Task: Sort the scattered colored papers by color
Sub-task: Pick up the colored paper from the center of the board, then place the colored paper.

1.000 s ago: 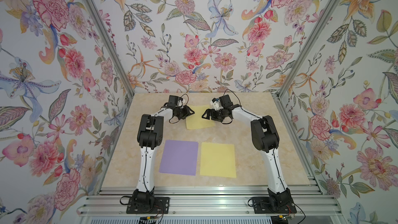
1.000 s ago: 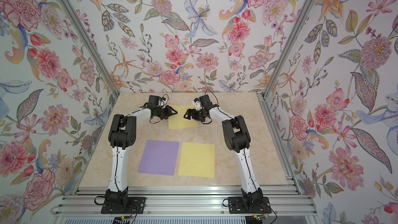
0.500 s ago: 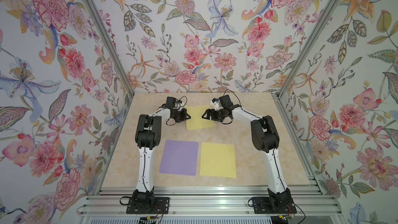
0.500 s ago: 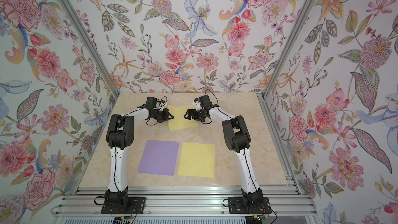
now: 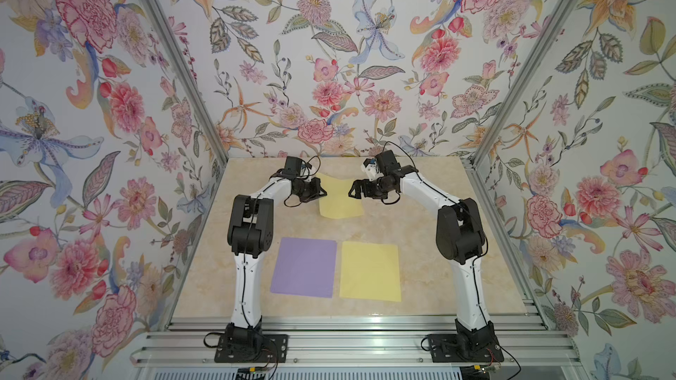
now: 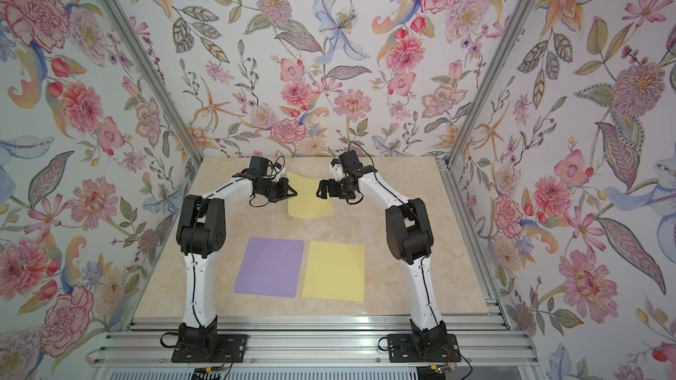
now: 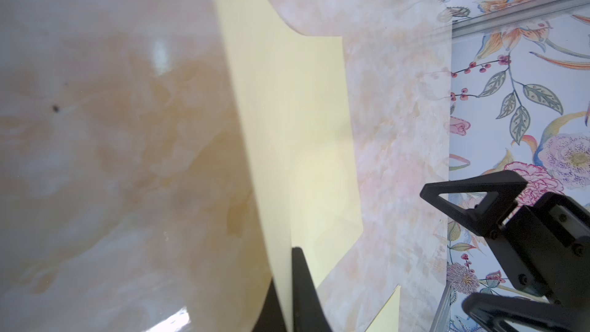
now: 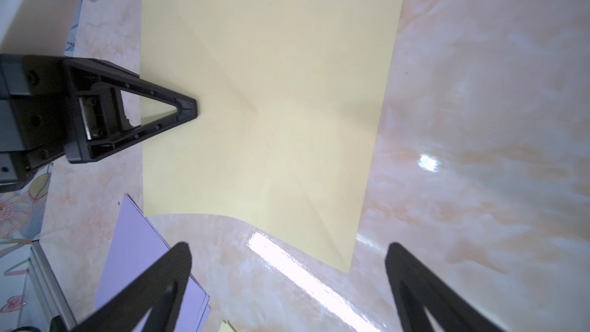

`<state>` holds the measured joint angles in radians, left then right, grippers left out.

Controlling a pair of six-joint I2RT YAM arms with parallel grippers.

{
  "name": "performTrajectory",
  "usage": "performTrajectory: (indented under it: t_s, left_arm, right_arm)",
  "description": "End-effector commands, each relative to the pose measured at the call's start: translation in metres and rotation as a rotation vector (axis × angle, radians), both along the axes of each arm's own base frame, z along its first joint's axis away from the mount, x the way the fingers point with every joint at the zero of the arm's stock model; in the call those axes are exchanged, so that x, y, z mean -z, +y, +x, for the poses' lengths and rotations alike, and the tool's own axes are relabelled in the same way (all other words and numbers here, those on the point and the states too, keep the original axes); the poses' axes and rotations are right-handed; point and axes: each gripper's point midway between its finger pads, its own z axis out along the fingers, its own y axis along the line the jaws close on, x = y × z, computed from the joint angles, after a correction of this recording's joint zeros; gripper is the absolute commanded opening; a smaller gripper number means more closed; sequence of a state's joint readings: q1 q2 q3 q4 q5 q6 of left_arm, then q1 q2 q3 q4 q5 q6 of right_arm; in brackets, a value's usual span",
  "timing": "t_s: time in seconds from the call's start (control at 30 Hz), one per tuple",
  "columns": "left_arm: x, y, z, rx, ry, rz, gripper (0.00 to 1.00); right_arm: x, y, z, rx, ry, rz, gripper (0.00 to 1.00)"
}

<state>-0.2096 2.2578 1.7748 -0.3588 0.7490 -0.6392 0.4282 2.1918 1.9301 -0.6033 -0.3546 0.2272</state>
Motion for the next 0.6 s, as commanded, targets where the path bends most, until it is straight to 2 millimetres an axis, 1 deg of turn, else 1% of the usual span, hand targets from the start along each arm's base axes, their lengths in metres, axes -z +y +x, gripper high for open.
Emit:
performTrajectory:
  t_s: [0.0,0.07,0.1,0.13,0.17,0.2,0.27,0.3,0.33,0.37,0.43,0.5,0.57]
  left_arm:
    - [-0.104,-0.041,-0.009,0.029,-0.167,-0.062,0.0]
    - [-0.127,-0.062,-0.027,0.048,-0.181,-0.084,0.0]
    - [-0.136,-0.072,-0.037,0.06,-0.185,-0.094,0.0]
    - [-0.149,-0.083,-0.051,0.078,-0.199,-0.103,0.0]
    - [-0.157,-0.093,-0.065,0.09,-0.204,-0.107,0.0]
    - [-0.164,-0.1,-0.078,0.093,-0.206,-0.112,0.0]
    - [-0.18,-0.115,-0.109,0.106,-0.221,-0.119,0.0]
    - [-0.183,-0.12,-0.121,0.108,-0.225,-0.116,0.0]
    - [-0.192,-0.125,-0.137,0.114,-0.24,-0.122,0.0]
    - [-0.194,-0.131,-0.152,0.123,-0.241,-0.126,0.0]
    - [-0.192,-0.138,-0.178,0.143,-0.238,-0.123,0.0]
    - [-0.181,-0.144,-0.202,0.164,-0.218,-0.111,0.0]
    - [-0.161,-0.147,-0.223,0.181,-0.195,-0.088,0.0]
  right_arm:
    - [-0.107,-0.069,-0.006,0.115,-0.234,-0.137,1.0]
    - [-0.115,-0.101,-0.02,0.171,-0.255,-0.164,1.0]
    - [-0.114,-0.116,-0.03,0.196,-0.249,-0.161,1.0]
    - [-0.109,-0.132,-0.04,0.229,-0.239,-0.151,1.0]
    - [-0.097,-0.145,-0.051,0.254,-0.213,-0.142,1.0]
    - [-0.093,-0.159,-0.06,0.288,-0.205,-0.119,1.0]
    - [-0.081,-0.184,-0.086,0.347,-0.191,-0.105,1.0]
    - [-0.076,-0.194,-0.097,0.367,-0.187,-0.107,1.0]
    - [-0.072,-0.204,-0.108,0.393,-0.186,-0.108,1.0]
    - [-0.067,-0.213,-0.119,0.411,-0.178,-0.108,1.0]
    - [-0.063,-0.226,-0.137,0.444,-0.183,-0.103,1.0]
    - [-0.061,-0.233,-0.152,0.464,-0.191,-0.088,1.0]
    - [-0.059,-0.234,-0.166,0.474,-0.196,-0.065,1.0]
